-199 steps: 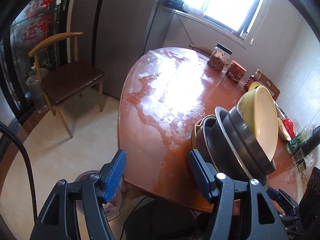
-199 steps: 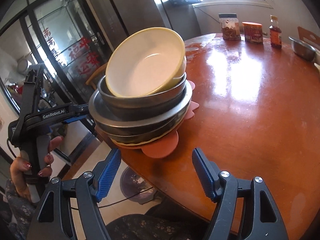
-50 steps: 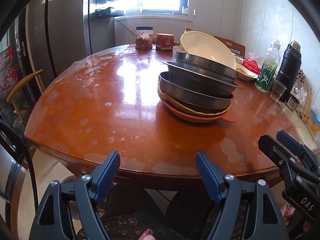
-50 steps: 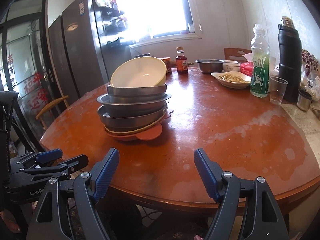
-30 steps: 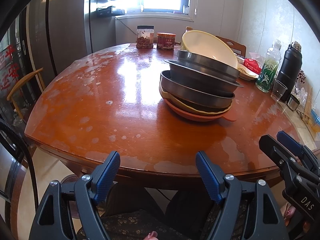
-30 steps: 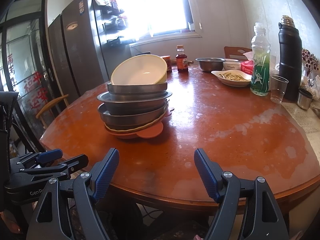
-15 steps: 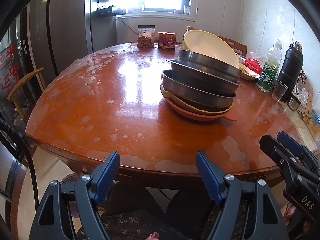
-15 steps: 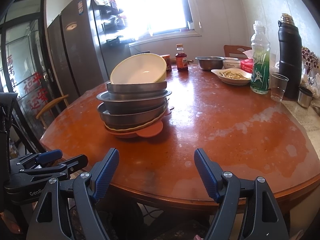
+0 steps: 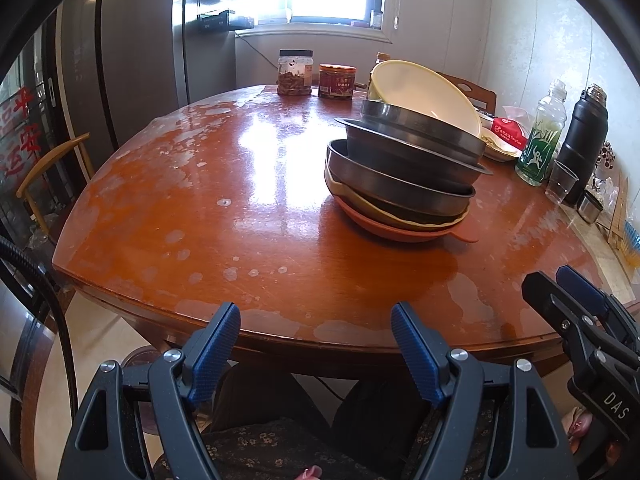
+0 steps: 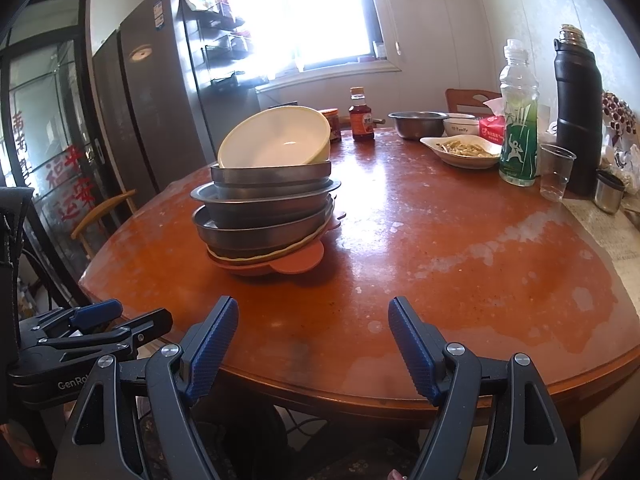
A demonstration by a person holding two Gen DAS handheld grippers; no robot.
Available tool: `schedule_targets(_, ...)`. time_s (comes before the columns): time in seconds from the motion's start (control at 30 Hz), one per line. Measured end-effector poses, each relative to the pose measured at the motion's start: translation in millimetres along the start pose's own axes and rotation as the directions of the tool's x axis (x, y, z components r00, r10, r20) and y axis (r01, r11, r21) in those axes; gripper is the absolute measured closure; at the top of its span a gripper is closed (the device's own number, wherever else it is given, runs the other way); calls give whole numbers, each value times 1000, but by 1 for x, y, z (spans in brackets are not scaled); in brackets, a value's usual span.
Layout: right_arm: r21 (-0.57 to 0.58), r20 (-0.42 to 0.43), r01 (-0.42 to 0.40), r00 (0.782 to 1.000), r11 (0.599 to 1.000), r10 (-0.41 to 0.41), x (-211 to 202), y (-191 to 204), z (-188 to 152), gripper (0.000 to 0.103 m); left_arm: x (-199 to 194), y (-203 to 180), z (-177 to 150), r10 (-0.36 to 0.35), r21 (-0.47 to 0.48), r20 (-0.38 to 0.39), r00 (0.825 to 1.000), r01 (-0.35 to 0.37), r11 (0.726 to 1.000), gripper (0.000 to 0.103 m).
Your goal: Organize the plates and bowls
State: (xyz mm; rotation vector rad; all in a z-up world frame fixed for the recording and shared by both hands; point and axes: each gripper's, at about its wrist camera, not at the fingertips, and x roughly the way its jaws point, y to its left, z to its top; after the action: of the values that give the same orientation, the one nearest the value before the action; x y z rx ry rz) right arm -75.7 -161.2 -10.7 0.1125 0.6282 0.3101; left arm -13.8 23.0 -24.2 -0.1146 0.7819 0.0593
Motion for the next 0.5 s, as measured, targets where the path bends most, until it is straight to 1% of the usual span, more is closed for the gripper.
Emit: schedule_targets(0.5,-2,-4,-2,1000,1000,2,2,1,0,25,2,2,-1,0,2,-9,1000,0,1000,26)
